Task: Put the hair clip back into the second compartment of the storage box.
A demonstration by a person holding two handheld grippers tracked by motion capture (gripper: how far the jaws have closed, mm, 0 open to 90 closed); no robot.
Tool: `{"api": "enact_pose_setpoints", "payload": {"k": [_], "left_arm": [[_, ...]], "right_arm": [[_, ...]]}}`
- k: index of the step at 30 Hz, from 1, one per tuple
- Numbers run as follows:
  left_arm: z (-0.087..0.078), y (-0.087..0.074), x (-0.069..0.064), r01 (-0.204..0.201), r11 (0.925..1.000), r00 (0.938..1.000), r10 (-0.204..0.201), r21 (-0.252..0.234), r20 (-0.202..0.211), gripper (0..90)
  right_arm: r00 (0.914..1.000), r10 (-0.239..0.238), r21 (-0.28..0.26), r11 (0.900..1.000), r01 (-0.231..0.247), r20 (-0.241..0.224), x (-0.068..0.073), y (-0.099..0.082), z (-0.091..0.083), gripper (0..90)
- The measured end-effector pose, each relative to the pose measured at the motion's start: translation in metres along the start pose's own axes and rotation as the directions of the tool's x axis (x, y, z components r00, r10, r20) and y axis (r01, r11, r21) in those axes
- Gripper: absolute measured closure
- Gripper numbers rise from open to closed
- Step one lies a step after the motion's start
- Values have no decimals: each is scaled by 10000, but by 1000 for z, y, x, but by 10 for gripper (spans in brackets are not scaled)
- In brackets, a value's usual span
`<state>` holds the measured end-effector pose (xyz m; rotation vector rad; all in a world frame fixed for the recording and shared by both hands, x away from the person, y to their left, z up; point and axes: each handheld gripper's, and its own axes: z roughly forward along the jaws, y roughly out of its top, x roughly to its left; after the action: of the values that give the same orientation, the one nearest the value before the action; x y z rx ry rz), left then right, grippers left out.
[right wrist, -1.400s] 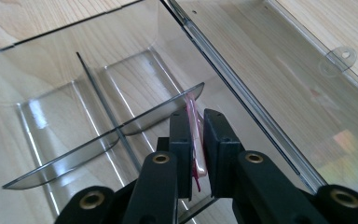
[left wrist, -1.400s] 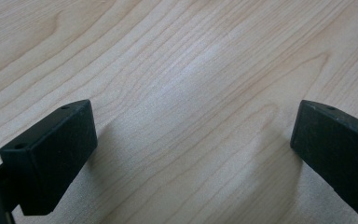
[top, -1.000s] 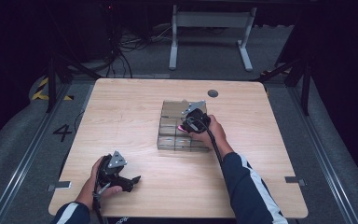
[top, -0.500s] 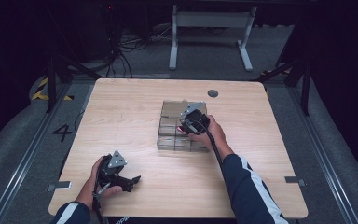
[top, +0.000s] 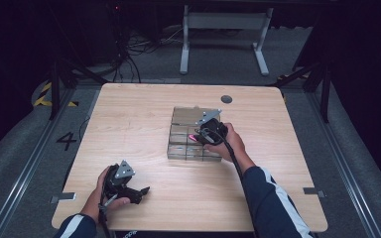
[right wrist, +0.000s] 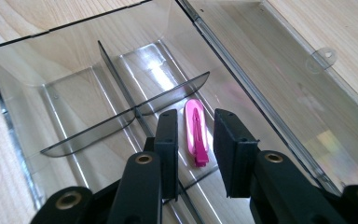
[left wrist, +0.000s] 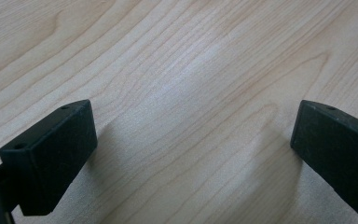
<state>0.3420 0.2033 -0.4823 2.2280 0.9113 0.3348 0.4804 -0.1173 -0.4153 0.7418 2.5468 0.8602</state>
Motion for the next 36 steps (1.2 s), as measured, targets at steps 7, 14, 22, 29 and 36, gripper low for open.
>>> {"api": "enact_pose_setpoints", "payload": {"k": [7, 14, 22, 29, 36], "left_arm": [[0, 0, 0, 2, 10000, 10000, -2, -2, 0, 9], [0, 0, 0, 3, 10000, 10000, -3, -2, 0, 9], [0, 0, 0, 5, 10000, 10000, -5, -3, 1, 9], [0, 0, 0, -1, 10000, 10000, 1, 1, 2, 9], [0, 0, 0, 2, 10000, 10000, -2, -1, 1, 8]], "right_arm": [[10000, -58, -109, 9999, 58, -5, 1, -2, -10, 690], [9999, -138, -95, 9999, 138, 23, 3, -5, -18, 665], [9996, -294, -119, 9995, 294, 17, 5, -11, -28, 649], [9993, -378, -112, 9992, 378, 37, 5, -18, -39, 622], [9989, -442, -211, 9988, 445, 129, 5, -24, -49, 590]]}}
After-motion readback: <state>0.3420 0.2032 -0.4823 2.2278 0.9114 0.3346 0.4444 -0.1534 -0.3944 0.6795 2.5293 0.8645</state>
